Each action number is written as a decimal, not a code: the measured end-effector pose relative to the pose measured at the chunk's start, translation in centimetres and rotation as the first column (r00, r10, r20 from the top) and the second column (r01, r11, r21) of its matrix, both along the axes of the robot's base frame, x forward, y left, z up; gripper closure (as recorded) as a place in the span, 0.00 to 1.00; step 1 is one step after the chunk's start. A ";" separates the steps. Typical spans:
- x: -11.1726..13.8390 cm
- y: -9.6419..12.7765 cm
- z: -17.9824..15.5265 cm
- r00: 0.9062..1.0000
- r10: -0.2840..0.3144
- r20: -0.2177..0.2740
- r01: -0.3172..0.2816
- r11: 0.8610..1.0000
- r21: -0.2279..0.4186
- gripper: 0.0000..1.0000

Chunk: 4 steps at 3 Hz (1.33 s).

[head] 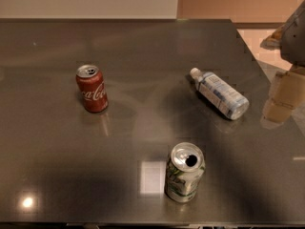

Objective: Knock 7up can over

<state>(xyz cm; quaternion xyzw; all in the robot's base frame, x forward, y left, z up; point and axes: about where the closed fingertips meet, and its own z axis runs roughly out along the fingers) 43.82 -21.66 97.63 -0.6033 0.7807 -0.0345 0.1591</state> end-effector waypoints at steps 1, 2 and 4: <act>0.0 0.0 0.0 1.000 0.000 0.000 0.000 1.000 0.000 0.00; -0.1 0.2 0.1 1.000 0.012 -0.001 -0.012 1.000 0.007 0.00; -3.6 3.4 -2.0 0.978 0.199 -0.065 -0.183 0.964 0.195 0.00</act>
Offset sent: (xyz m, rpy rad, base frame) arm -0.0027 0.0036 -0.0038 0.0174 0.0266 0.0321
